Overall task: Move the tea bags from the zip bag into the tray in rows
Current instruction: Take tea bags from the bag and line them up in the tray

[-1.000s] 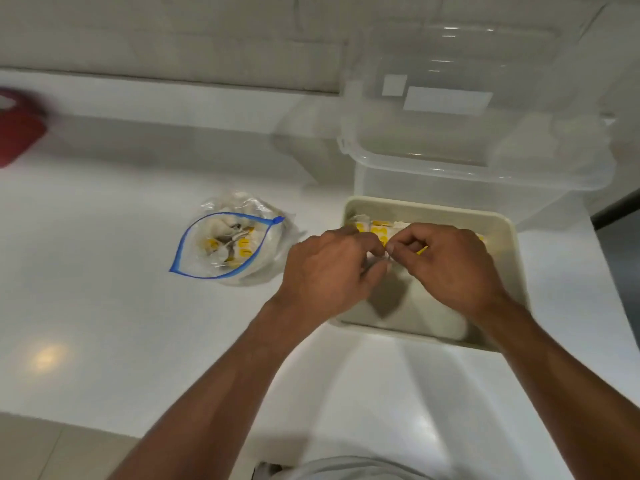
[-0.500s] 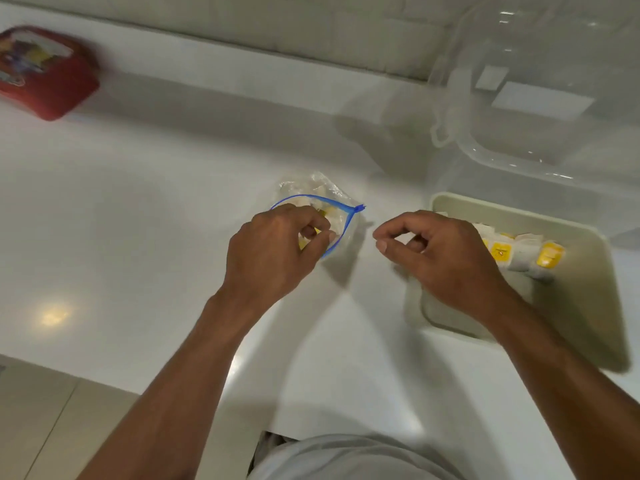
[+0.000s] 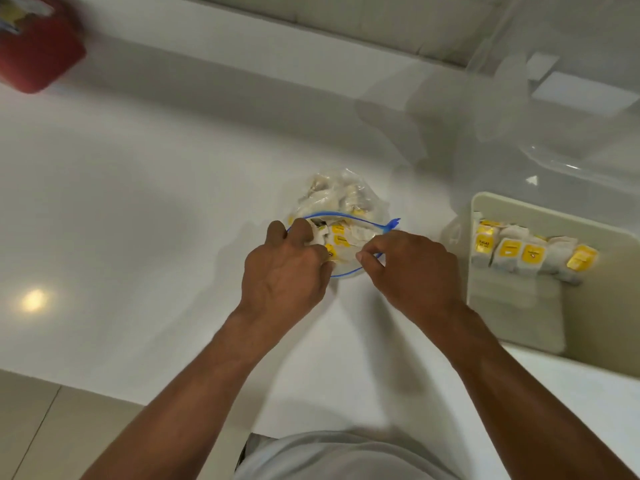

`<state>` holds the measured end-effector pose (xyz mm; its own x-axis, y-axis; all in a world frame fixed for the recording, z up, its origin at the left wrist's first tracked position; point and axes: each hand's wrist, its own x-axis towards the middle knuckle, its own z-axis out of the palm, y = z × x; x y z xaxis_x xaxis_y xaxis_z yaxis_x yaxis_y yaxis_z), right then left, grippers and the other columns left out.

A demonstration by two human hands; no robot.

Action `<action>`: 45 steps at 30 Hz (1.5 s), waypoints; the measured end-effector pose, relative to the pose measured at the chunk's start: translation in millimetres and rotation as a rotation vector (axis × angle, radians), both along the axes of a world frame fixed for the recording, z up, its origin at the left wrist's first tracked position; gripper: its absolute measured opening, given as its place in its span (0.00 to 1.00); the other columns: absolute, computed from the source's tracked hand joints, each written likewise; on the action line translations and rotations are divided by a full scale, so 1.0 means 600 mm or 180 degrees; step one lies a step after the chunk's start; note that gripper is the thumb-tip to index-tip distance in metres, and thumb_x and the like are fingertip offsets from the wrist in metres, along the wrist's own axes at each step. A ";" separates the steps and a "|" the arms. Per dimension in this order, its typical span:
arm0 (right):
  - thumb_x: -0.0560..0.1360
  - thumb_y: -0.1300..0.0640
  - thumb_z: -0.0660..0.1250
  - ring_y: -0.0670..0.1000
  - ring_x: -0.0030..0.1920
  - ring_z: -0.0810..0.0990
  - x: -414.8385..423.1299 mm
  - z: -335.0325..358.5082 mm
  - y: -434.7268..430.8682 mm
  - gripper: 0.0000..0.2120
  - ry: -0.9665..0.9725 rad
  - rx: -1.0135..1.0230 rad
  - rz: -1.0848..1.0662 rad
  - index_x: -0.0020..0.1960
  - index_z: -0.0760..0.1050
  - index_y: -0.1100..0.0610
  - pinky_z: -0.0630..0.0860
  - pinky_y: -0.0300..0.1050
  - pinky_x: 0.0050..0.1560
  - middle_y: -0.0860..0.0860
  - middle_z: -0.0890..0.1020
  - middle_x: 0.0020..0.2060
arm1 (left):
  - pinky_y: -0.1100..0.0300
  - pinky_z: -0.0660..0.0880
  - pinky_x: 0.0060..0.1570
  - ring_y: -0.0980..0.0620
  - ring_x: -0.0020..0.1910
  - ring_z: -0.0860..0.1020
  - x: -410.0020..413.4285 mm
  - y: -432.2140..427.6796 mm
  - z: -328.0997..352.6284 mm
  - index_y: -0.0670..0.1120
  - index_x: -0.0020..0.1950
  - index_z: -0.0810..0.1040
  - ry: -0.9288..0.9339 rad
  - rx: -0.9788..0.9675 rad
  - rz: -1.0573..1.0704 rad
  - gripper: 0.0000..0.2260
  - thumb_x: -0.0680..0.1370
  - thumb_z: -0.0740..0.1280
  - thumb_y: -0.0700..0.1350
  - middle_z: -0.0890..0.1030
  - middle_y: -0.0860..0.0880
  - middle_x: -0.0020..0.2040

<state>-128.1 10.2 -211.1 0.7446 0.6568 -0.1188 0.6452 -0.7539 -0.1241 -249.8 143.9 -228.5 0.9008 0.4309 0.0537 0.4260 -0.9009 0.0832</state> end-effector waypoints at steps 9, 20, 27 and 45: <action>0.77 0.47 0.64 0.54 0.42 0.83 -0.010 -0.010 0.039 0.08 -0.0133 0.0617 0.0271 0.52 0.81 0.44 0.75 0.44 0.38 0.45 0.85 0.45 | 0.65 0.53 0.27 0.46 0.40 0.73 0.013 0.005 0.000 0.49 0.35 0.82 0.0083 0.0178 0.0040 0.16 0.76 0.62 0.55 0.76 0.50 0.42; 0.79 0.46 0.60 0.55 0.46 0.82 -0.006 -0.039 0.071 0.11 -0.0299 -0.0106 0.0171 0.57 0.78 0.46 0.63 0.41 0.38 0.49 0.83 0.46 | 0.63 0.45 0.27 0.47 0.42 0.74 0.039 0.000 -0.015 0.54 0.42 0.83 0.0490 0.0073 0.0450 0.06 0.67 0.75 0.49 0.75 0.51 0.43; 0.79 0.46 0.62 0.58 0.41 0.82 -0.007 -0.034 0.060 0.11 -0.0397 0.0385 0.0188 0.51 0.81 0.49 0.62 0.42 0.37 0.50 0.84 0.41 | 0.61 0.64 0.26 0.48 0.43 0.75 0.045 0.016 -0.034 0.54 0.45 0.82 -0.0047 -0.0103 0.0592 0.06 0.70 0.75 0.52 0.75 0.52 0.46; 0.73 0.51 0.71 0.47 0.38 0.85 0.006 0.019 0.013 0.03 0.1852 0.2419 -0.1010 0.41 0.82 0.47 0.81 0.56 0.48 0.44 0.85 0.34 | 0.57 0.74 0.41 0.49 0.49 0.80 0.037 0.041 0.011 0.60 0.55 0.79 -0.0377 -0.1447 0.0942 0.09 0.75 0.71 0.53 0.83 0.58 0.43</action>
